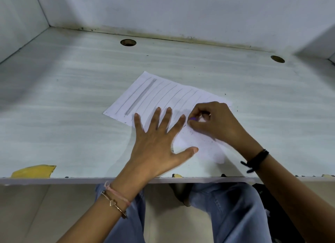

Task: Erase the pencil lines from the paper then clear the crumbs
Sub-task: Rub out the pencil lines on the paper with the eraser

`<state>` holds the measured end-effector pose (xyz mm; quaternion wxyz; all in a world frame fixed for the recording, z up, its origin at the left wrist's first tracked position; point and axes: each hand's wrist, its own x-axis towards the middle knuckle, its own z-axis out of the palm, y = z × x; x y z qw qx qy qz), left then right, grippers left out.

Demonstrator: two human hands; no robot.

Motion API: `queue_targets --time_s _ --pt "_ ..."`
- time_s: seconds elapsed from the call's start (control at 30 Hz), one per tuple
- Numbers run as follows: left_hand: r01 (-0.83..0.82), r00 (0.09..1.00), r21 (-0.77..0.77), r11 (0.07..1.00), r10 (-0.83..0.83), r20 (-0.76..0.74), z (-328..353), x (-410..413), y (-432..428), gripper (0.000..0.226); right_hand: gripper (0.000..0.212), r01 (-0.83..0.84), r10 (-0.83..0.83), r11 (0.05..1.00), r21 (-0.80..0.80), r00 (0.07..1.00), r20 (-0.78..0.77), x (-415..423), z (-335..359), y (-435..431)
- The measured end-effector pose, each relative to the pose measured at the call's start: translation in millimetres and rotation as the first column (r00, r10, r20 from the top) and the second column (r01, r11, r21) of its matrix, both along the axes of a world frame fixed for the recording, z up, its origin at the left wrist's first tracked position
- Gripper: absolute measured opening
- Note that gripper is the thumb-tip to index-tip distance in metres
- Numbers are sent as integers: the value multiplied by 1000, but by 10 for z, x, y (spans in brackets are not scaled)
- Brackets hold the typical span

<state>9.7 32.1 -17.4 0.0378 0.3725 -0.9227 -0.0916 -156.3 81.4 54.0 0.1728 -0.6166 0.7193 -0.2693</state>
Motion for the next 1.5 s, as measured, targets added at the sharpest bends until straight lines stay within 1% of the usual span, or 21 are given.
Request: queue_targets --time_s 0.1,0.13,0.27,0.3,0.33,0.4,0.43,0.47,0.57,0.6,0.67,0.77,0.8,0.87,0.97,1.1,1.2,1.27,1.3,1.4,1.5 --pt "1 1000 -5 1000 -1 13 2 -10 -2 88 3 -202 197 970 133 979 48 148 20 144" --pt "-2 1000 -1 1000 2 10 1 -9 -3 87 2 -201 197 969 147 979 44 107 33 125" --pt "-2 1000 1 1000 2 -3 1 0 0 88 2 28 -28 1000 -2 999 -26 -135 8 -62" --pt "-3 1000 0 1000 3 -3 1 -2 -1 88 3 16 -16 1000 -6 1000 -24 -105 -1 -50" --pt "-3 1000 3 1000 3 0 1 -4 -2 88 4 -42 43 999 19 999 -17 -53 -12 -11" --pt "-2 1000 5 1000 2 9 -3 -9 -1 88 4 -174 171 977 126 985 39 73 -11 104" --pt "-3 1000 3 1000 3 8 -5 -9 -6 88 3 -202 195 967 154 979 57 74 0 110" --pt "-4 1000 3 1000 4 2 -7 -8 -4 89 3 -181 176 973 146 983 48 22 6 70" --pt "-5 1000 4 1000 5 -1 -5 -5 -4 89 1 12 -12 999 43 1000 -10 -159 0 -107" --pt "-5 1000 5 1000 5 0 -1 -4 -5 90 0 34 -33 999 32 999 -7 -159 -8 -128" --pt "-4 1000 12 1000 4 0 -3 -6 -6 90 2 -39 39 998 57 999 -7 -74 -22 -65" --pt "-4 1000 1 1000 4 3 -20 -10 -10 89 3 -183 179 967 178 983 39 22 -12 88" --pt "-5 1000 -2 1000 5 5 -22 -8 -13 89 2 -177 175 968 178 984 27 -18 -4 65" --pt "-3 1000 -4 1000 4 9 -19 -11 -21 88 1 -72 74 992 105 997 -11 -160 -20 -60" --pt "-4 1000 0 1000 4 12 -5 -11 -13 89 3 62 -64 996 68 998 23 -283 -75 -185" --pt "-10 1000 22 1000 10 4 16 -5 -5 90 6 76 -80 996 46 992 98 -263 -159 -69" --pt "-27 1000 59 998 28 -12 81 8 10 83 4 98 -98 995 9 969 226 -260 -200 56" --pt "-32 999 14 999 33 -37 137 25 13 82 3 138 -123 990 -23 935 334 -241 -235 146" --pt "-30 998 -29 999 28 -48 163 30 13 83 2 160 -138 986 -35 925 355 -238 -258 190" --pt "-4 999 -101 995 0 -38 218 0 -31 86 4 190 -160 980 -55 925 345 -223 -286 273" --pt "60 997 -103 993 -65 -43 233 -121 -172 90 7 181 -159 983 -32 927 340 -222 -246 295"
